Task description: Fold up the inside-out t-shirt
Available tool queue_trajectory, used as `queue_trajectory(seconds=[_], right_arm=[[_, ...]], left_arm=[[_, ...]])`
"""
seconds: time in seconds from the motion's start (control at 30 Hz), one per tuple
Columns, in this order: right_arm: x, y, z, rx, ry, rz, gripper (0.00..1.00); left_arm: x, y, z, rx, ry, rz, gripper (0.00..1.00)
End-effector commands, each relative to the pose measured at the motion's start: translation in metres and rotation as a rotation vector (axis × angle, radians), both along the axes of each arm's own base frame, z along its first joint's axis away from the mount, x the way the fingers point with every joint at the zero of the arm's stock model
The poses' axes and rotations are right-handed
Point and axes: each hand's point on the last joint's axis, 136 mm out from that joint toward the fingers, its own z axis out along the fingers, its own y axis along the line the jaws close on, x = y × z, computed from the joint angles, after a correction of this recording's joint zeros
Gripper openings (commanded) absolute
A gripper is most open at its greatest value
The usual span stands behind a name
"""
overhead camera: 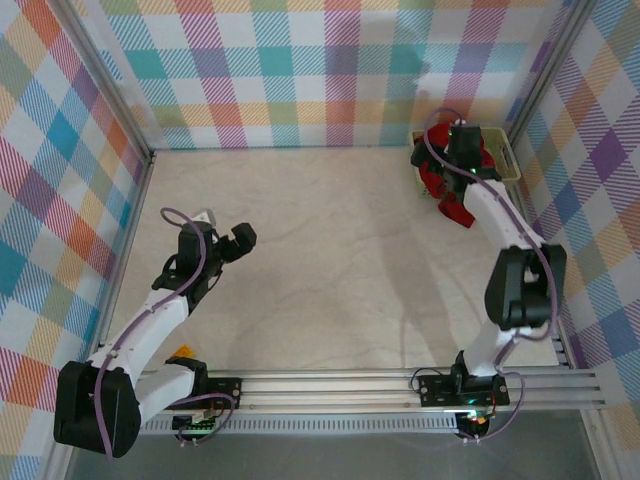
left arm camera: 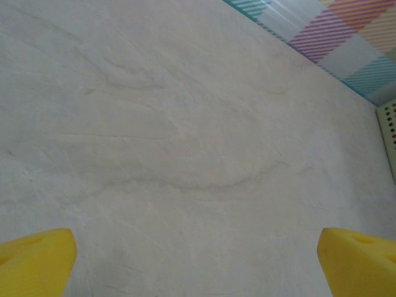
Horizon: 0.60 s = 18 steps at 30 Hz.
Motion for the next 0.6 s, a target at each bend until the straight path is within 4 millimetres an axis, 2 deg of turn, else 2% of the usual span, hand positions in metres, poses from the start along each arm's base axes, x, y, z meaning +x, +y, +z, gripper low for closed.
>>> queue_trajectory(seconds=[0.0,0.27,0.43,0.57], right_arm=[[0.015,-0.028,-0.013,-0.146,0.080,-0.112,1.00],[0.064,-0.067,-0.046,-0.220,0.198,-0.233,1.00],[0.082,-0.088,-0.077,-0.286,0.276,-0.287,1.00],[0.096,-0.094,-0.100,-0.281,0.304,-0.295,1.00]], left_arm=[[-0.003,-0.016,0.004,0.004,-0.040,-0.096,1.00],[-0.006,-0.021,-0.008,0.009,-0.028,-0.129,1.00],[-0.006,-0.022,-0.011,0.016,-0.024,-0.137,1.00],[-0.005,-0.021,-0.010,0.016,-0.027,-0.134,1.00]])
